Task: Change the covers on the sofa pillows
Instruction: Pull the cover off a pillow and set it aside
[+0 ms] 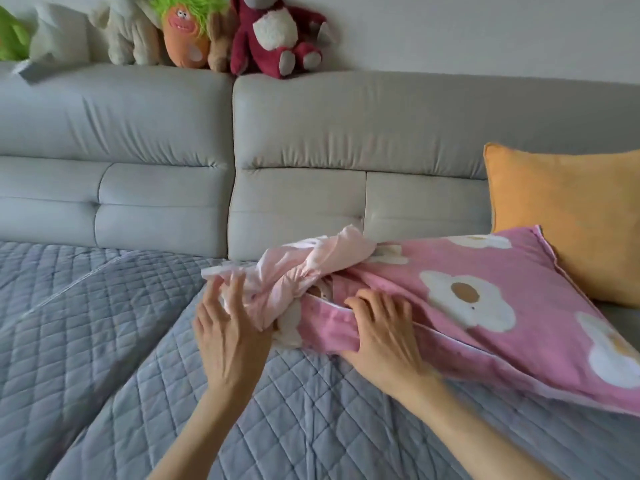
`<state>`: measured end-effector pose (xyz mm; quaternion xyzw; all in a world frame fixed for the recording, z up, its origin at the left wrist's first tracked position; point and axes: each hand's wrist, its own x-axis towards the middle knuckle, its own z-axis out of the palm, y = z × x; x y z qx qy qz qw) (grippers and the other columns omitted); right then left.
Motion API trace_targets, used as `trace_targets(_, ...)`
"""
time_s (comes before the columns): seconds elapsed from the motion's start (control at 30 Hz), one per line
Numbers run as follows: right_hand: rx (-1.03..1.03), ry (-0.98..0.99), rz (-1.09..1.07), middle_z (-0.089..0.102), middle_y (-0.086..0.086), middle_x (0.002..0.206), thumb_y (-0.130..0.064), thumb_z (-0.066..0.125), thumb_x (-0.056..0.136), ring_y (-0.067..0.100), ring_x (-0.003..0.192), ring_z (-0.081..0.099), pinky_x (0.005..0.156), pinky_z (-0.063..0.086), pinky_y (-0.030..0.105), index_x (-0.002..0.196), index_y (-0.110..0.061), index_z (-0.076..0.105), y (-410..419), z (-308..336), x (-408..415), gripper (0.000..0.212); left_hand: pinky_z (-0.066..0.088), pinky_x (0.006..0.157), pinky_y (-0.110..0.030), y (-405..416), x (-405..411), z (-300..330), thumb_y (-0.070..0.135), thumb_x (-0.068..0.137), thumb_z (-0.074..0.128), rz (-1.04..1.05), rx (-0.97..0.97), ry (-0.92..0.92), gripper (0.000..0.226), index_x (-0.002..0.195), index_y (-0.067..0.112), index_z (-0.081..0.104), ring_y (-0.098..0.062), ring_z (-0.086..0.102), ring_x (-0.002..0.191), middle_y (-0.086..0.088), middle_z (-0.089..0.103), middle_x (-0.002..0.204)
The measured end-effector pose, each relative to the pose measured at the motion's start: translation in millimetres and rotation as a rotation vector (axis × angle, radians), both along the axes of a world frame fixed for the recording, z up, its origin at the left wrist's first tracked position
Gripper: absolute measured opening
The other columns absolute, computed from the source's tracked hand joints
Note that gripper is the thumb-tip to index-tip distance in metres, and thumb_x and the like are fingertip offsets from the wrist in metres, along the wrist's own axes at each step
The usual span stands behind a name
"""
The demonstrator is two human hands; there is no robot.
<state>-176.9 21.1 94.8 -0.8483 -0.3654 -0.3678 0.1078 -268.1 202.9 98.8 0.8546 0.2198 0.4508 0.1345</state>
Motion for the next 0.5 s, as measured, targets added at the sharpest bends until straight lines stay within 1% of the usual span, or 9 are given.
trace_targets(0.03,0.017,-0.028,0.025,0.058,0.001,0.108,-0.053,0.077,0.046,0.022,0.097,0.054,0.080,0.046,0.044,0.112,-0.021,0.049,5,2,-4,0.079,0.047,0.071,-0.050,1,1,5,0.013,0.063,0.080,-0.018,0.078,0.002,0.075,0.126,0.014,0.040,-0.044,0.051,0.099,-0.024,0.042,0.127)
trace_targets(0.1,0.005,-0.031,0.049,0.055,0.000,0.116,-0.067,0.064,0.056,0.020,0.109,0.049,0.095,0.040,0.049,0.123,-0.019,0.048,16,4,-12,0.084,0.050,0.055,-0.042,-1,1,9,0.010,0.071,0.074,-0.097,0.125,0.046,0.066,0.128,0.020,0.042,-0.040,0.056,0.091,-0.017,0.042,0.124)
trace_targets(0.13,-0.008,-0.010,0.034,0.056,0.000,0.115,-0.069,0.063,0.057,0.021,0.108,0.051,0.096,0.040,0.049,0.123,-0.017,0.049,22,3,-13,0.085,0.047,0.046,-0.037,-2,1,9,0.009,0.074,0.072,-0.131,0.123,0.076,0.063,0.128,0.019,0.043,-0.038,0.058,0.085,-0.015,0.044,0.121)
trace_targets(0.17,-0.016,0.013,0.005,0.059,-0.001,0.110,-0.069,0.065,0.055,0.021,0.103,0.054,0.094,0.041,0.046,0.120,-0.016,0.051,29,0,-12,0.084,0.044,0.041,-0.033,-2,1,8,0.008,0.075,0.070,-0.155,0.117,0.105,0.058,0.127,0.018,0.044,-0.037,0.060,0.079,-0.015,0.048,0.118)
trace_targets(0.23,-0.013,0.049,-0.027,0.063,-0.004,0.089,-0.059,0.079,0.047,0.018,0.084,0.059,0.080,0.038,0.037,0.106,-0.016,0.055,41,-2,-7,0.076,0.038,0.041,-0.031,5,0,4,0.009,0.080,0.065,-0.163,0.084,0.154,0.044,0.120,0.013,0.047,-0.038,0.061,0.070,-0.017,0.054,0.112)
trace_targets(0.3,-0.042,0.027,0.048,0.065,-0.005,0.069,-0.035,0.090,0.042,0.017,0.062,0.061,0.064,0.040,0.032,0.095,-0.016,0.062,48,-3,-3,0.062,0.036,0.049,-0.035,14,1,2,0.011,0.086,0.056,-0.097,-0.051,0.206,0.025,0.111,0.006,0.050,-0.042,0.060,0.074,-0.020,0.057,0.107)
trace_targets(0.33,-0.044,0.000,0.110,0.066,-0.004,0.063,-0.024,0.090,0.043,0.017,0.052,0.060,0.055,0.043,0.028,0.095,-0.015,0.067,47,-2,-2,0.057,0.035,0.054,-0.037,19,3,2,0.010,0.089,0.052,-0.066,-0.139,0.220,0.019,0.107,0.004,0.051,-0.043,0.058,0.077,-0.021,0.059,0.103)
trace_targets(0.4,-0.050,-0.010,0.221,0.068,-0.003,0.059,-0.014,0.087,0.048,0.017,0.041,0.058,0.039,0.042,0.022,0.101,-0.015,0.071,35,1,-3,0.056,0.030,0.059,-0.034,28,6,1,0.007,0.090,0.048,-0.066,-0.273,0.200,0.014,0.101,0.001,0.053,-0.042,0.057,0.081,-0.020,0.063,0.090)
trace_targets(0.5,-0.063,0.012,0.283,0.072,-0.008,0.068,-0.013,0.089,0.047,0.013,0.042,0.061,0.040,0.048,0.029,0.102,-0.020,0.072,14,7,-5,0.058,0.026,0.060,-0.030,32,6,2,0.005,0.090,0.048,-0.140,-0.461,0.170,0.011,0.093,0.002,0.057,-0.031,0.055,0.078,-0.007,0.058,0.079)
